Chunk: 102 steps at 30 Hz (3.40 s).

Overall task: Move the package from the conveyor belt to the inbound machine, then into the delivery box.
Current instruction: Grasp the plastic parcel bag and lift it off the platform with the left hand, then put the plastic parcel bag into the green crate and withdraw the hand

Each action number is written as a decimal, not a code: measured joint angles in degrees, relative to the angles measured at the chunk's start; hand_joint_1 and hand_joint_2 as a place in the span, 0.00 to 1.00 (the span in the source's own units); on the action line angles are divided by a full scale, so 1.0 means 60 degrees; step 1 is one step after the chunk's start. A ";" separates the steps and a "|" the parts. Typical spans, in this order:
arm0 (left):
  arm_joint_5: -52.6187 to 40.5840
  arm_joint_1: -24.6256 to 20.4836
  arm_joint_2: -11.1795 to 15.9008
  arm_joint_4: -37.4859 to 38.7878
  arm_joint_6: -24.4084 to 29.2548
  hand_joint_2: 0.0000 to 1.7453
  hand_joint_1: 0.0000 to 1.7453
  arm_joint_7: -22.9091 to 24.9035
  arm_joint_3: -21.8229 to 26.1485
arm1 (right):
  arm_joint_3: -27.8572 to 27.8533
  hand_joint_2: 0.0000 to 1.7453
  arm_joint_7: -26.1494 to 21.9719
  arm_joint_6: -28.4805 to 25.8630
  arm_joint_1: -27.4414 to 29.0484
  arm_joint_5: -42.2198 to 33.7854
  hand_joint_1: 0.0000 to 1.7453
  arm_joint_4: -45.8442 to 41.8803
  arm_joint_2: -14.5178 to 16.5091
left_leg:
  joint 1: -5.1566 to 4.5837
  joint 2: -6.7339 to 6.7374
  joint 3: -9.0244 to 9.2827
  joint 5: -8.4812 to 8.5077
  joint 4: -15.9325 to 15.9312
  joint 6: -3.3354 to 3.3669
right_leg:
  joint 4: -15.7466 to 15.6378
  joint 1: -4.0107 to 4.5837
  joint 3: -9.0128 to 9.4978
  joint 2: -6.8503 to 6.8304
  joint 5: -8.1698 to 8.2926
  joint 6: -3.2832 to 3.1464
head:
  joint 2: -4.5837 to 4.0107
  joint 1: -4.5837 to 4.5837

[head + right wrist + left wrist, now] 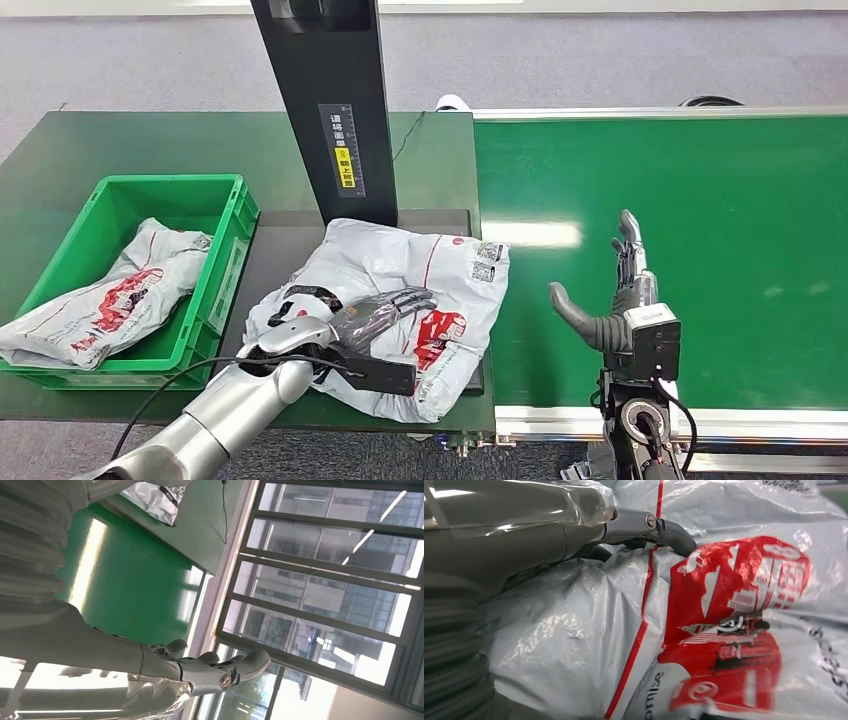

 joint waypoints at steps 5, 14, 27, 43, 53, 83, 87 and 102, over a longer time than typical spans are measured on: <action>-0.0285 -0.0214 -0.0240 0.0574 0.0278 1.00 0.98 0.0322 -0.0030 | -0.0106 1.00 0.0060 -0.0011 0.0037 0.0127 0.00 -0.0019 0.0098 | 0.0000 0.0000 0.0043 0.0000 -0.0004 0.0002 | -0.0001 0.0000 0.0047 -0.0002 0.0000 0.0000 | 0.0000 -0.0001; -0.0639 -0.0299 -0.0337 0.0750 0.0682 1.00 1.00 0.0386 -0.0014 | -0.0165 1.00 0.0071 -0.0010 0.0099 0.0230 0.00 -0.0023 0.0160 | 0.0000 0.0000 0.0091 0.0006 -0.0004 0.0007 | -0.0002 0.0000 0.0098 0.0000 0.0003 0.0000 | 0.0000 0.0000; -0.1030 0.0818 0.0149 -0.1270 0.5260 1.00 1.00 -0.1141 0.0888 | -0.0370 1.00 -0.0021 0.0229 0.0471 0.0128 0.00 -0.0433 0.0158 | 0.0000 0.0005 0.0012 0.0007 -0.0002 0.0006 | 0.0000 0.0002 0.0007 0.0002 0.0003 -0.0001 | 0.0000 0.0000; -0.2501 0.1789 0.0419 -0.4755 0.7746 1.00 1.00 -0.0816 0.1852 | -0.0531 1.00 -0.0146 -0.0031 0.0758 -0.0152 0.00 -0.0650 0.0022 | -0.0001 0.0006 -0.0012 0.0002 -0.0002 0.0006 | 0.0000 0.0001 -0.0017 0.0002 0.0001 0.0000 | 0.0000 0.0000; -0.3444 0.1954 0.0432 -0.5745 0.8489 1.00 1.00 0.0295 0.2817 | -0.0639 1.00 -0.0167 -0.0230 0.1200 -0.0118 0.00 -0.1057 0.0070 | 0.0000 0.0006 -0.0012 0.0003 -0.0002 0.0006 | 0.0000 0.0001 -0.0021 0.0002 0.0001 -0.0001 | 0.0000 0.0000; -0.3897 -0.1056 0.1108 0.1039 0.7079 1.00 1.00 0.3918 0.6949 | -0.0869 1.00 0.0148 -0.0034 0.1330 0.0368 0.00 -0.1454 0.0348 | 0.0003 0.0030 -0.0026 0.0008 -0.0003 0.0002 | 0.0006 0.0005 -0.0036 0.0033 0.0005 -0.0003 | 0.0000 0.0002; -0.3997 -0.1280 0.1475 0.1973 0.6676 1.00 1.00 0.4209 0.7428 | -0.0859 1.00 0.0174 0.0018 0.1272 0.0404 0.00 -0.1383 0.0365 | 0.0004 0.0031 -0.0026 0.0007 -0.0003 0.0002 | 0.0006 0.0005 -0.0040 0.0036 0.0004 -0.0003 | 0.0000 0.0001; -0.4564 -0.1804 0.1835 0.3865 0.3030 1.00 0.00 0.4182 0.7955 | -0.0756 1.00 0.0281 0.0380 0.0673 0.0646 0.00 -0.0897 0.0508 | 0.0003 0.0043 -0.0017 0.0006 -0.0005 0.0001 | 0.0006 0.0005 -0.0034 0.0047 0.0005 -0.0004 | 0.0000 -0.0001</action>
